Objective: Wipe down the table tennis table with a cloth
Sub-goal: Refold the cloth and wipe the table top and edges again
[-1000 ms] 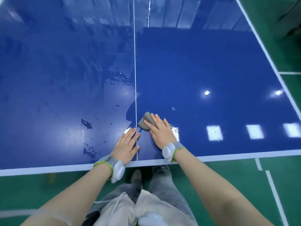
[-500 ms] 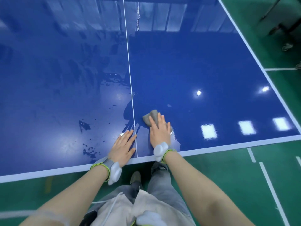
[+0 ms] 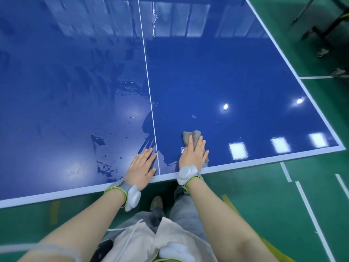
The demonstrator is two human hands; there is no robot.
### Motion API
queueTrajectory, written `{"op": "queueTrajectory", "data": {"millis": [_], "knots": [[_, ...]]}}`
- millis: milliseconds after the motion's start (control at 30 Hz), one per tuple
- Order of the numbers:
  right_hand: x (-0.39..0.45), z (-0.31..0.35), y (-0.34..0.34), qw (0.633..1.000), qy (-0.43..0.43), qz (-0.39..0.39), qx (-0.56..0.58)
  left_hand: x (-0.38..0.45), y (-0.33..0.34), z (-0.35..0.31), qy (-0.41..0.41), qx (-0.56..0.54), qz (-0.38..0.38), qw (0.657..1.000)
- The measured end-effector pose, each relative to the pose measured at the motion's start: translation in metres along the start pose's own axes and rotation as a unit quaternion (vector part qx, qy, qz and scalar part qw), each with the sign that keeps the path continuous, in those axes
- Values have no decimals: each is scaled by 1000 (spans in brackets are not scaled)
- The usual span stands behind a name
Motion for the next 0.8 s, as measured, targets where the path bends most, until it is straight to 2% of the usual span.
{"op": "queueTrajectory", "data": {"millis": [100,233,367,433,567,633,700,800], "knots": [[-25,34,15,996,-88,-28,-19,-5,1,0,-3,-8,-3,1000],[-57,48,29,970,-213,81,-83,-10,2,2,-4,-9,-13,1000],[-48,18,25,941,-292,84,-150,-15,3,4,8,-2,-15,1000],[-35,-5,15,957,-251,52,-136,-15,3,4,13,-8,-12,1000],[-31,-34,-5,992,-101,-50,-59,-15,1,3,10,-9,-5,1000],[-36,-34,-5,998,-39,-51,-21,-15,1,3,11,-5,-5,1000],[-46,-20,-1,997,-43,-55,-27,-15,1,3,8,-4,-5,1000],[-64,9,11,988,-130,48,-70,-17,1,3,7,-1,-8,1000]]}}
Point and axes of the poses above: each hand's wrist, its own x-axis towards the middle knuckle, its own y-axis out of the palm, z = x × y, the point moved 5 cm from there along x, towards the middle knuckle, and after that the axes turned 2 degrees about -x, right-handed, at the moved point
